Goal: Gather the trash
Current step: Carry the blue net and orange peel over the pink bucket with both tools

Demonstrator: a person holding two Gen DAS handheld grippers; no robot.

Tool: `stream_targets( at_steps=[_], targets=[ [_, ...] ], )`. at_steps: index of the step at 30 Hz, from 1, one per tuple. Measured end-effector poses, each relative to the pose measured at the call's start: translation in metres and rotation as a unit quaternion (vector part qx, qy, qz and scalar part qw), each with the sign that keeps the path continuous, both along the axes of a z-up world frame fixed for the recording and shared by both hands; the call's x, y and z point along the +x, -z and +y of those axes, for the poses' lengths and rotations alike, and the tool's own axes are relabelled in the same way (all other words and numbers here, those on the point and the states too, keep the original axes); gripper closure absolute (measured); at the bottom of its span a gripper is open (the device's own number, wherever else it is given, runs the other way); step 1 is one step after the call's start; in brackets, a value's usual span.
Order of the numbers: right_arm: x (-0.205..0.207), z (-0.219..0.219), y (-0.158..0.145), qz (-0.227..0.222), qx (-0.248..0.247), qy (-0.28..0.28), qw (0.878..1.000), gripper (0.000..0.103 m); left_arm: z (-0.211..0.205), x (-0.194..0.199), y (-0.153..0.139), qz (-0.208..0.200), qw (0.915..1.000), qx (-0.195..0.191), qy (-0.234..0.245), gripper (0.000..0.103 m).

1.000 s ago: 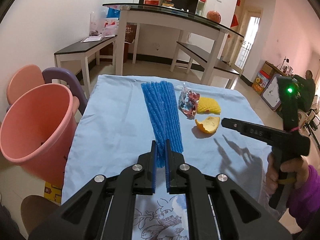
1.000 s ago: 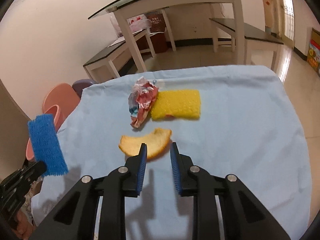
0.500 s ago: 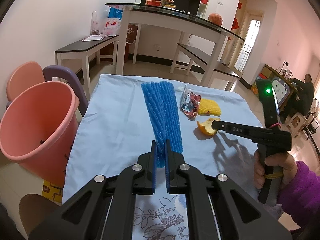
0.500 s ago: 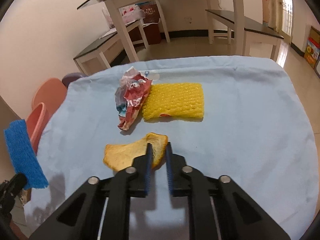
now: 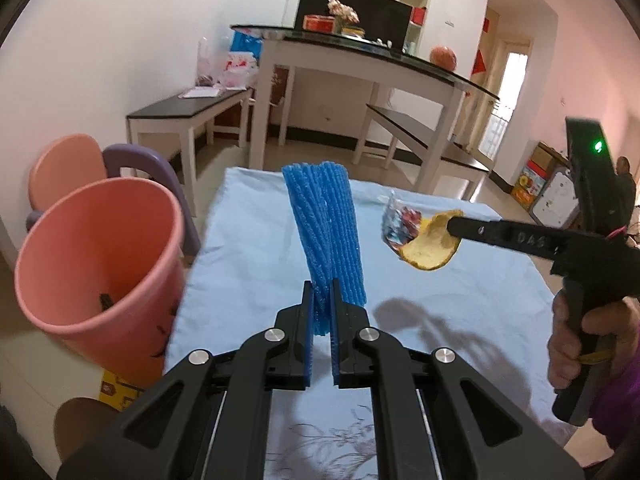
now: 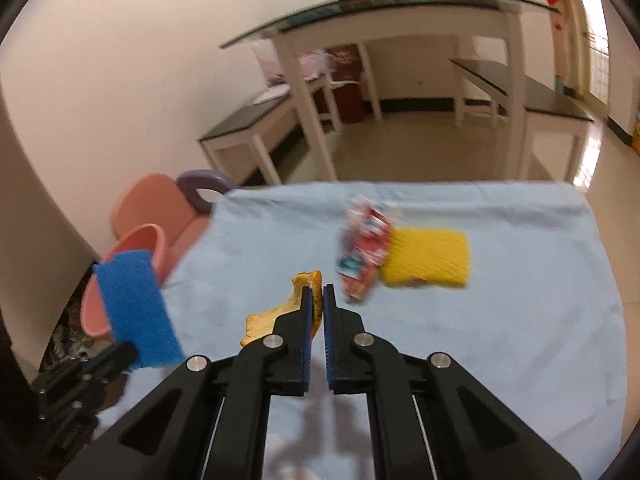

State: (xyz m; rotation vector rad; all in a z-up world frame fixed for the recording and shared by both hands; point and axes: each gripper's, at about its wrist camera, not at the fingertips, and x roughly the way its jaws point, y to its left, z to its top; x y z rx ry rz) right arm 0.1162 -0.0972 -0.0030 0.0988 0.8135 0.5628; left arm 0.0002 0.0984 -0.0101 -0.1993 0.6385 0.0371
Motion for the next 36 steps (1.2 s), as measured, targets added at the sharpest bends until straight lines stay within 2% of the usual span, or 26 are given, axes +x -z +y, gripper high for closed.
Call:
stream_targets(
  at_steps=[6, 11, 19, 28, 36],
  targets=[
    [-0.006, 0.047, -0.025, -0.016, 0.018, -0.051, 0.998, 0.098, 0.032, -0.015, -0.01, -0.021, 0.9985, 0.014, -0.048, 0.097],
    [-0.012, 0.102, -0.037, -0.027, 0.016, -0.099, 0.995, 0.098, 0.072, -0.032, -0.021, -0.038, 0.9931, 0.025, -0.108, 0.097],
    [-0.027, 0.184, -0.041, -0.037, 0.006, -0.165, 0.986, 0.098, 0.128, -0.048, -0.018, -0.026, 0.9819, 0.043, -0.182, 0.097],
    [-0.045, 0.255, -0.017, -0.043, -0.041, -0.205, 0.977, 0.098, 0.155, -0.058, 0.002, 0.005, 0.9778, 0.038, -0.206, 0.097],
    [-0.049, 0.267, -0.003, -0.031, -0.06, -0.208, 0.976, 0.098, 0.162, -0.055, 0.01, 0.022, 0.977, 0.025, -0.21, 0.097]
  ],
)
